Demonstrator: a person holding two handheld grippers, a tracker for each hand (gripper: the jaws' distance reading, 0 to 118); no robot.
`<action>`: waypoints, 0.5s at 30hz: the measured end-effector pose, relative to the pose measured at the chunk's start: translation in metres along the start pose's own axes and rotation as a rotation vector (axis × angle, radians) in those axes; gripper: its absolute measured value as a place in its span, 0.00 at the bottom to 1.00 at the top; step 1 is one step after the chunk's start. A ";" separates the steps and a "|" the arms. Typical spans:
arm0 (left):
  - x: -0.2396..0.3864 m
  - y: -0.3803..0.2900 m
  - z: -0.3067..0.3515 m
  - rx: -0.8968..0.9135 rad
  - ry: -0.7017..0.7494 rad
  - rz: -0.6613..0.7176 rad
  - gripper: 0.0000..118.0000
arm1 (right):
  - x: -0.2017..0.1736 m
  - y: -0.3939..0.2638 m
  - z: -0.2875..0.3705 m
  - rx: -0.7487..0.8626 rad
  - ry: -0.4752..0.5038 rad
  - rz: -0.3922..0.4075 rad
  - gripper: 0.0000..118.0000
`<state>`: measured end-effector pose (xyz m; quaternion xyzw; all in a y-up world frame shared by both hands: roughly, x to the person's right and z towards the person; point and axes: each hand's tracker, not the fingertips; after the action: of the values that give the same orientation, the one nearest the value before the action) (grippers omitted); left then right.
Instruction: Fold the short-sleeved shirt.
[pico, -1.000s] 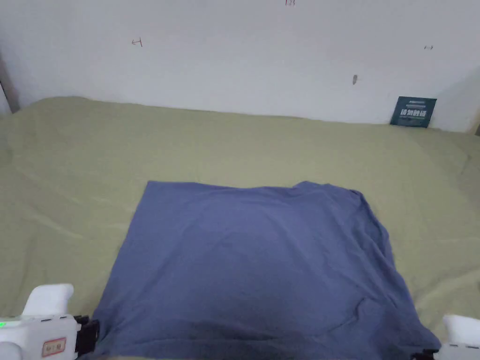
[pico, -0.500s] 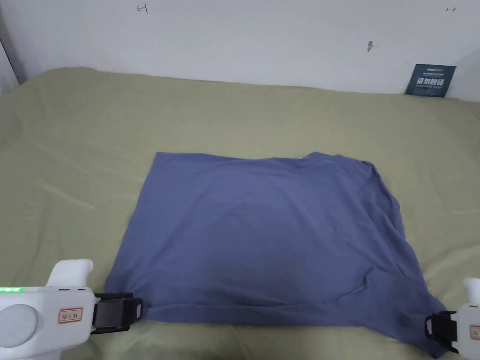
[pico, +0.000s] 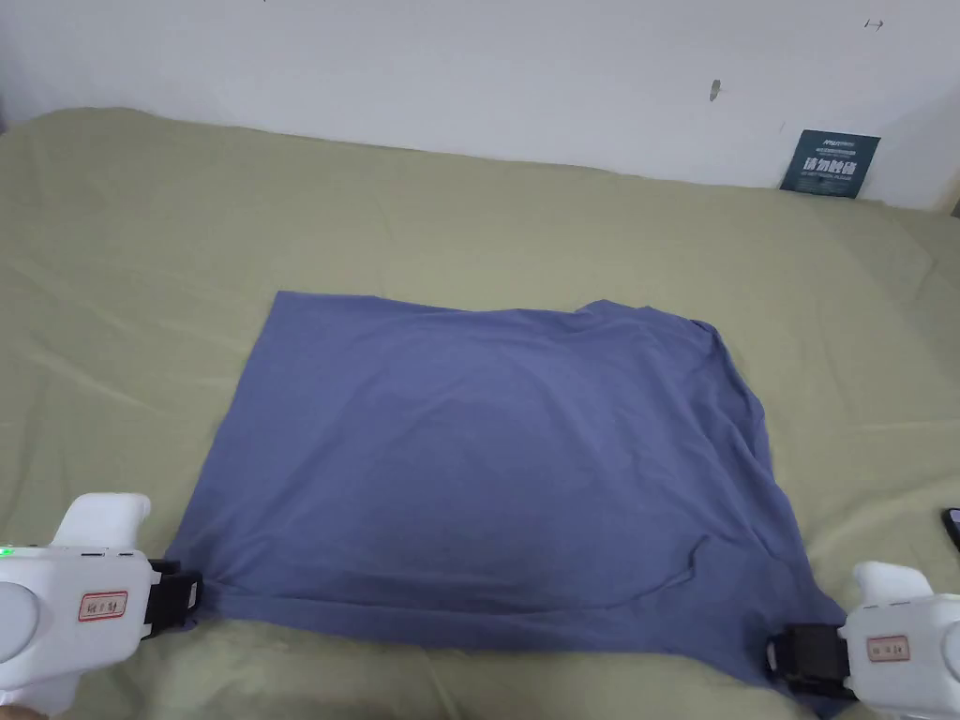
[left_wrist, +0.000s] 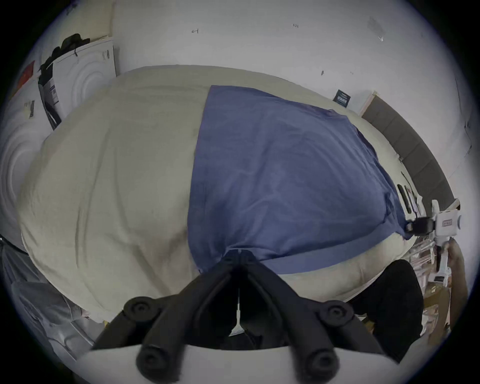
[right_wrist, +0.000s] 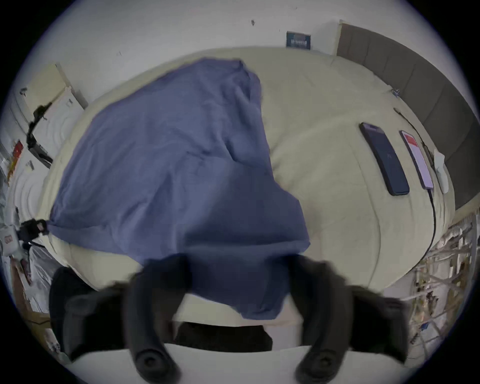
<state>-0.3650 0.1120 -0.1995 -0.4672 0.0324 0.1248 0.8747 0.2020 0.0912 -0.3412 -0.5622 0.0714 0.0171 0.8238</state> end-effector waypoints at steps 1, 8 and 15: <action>-0.002 0.000 0.000 -0.002 -0.009 0.008 0.00 | 0.000 0.000 -0.003 0.012 0.021 -0.008 0.08; -0.005 0.001 0.008 0.005 -0.019 0.027 0.00 | -0.013 -0.002 0.036 0.117 0.017 0.029 0.07; -0.004 0.047 0.019 0.024 -0.045 0.027 0.00 | -0.014 0.054 0.077 0.158 0.067 0.071 0.08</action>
<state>-0.3813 0.1525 -0.2262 -0.4531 0.0205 0.1466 0.8791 0.1895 0.1829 -0.3612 -0.4928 0.1200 0.0218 0.8616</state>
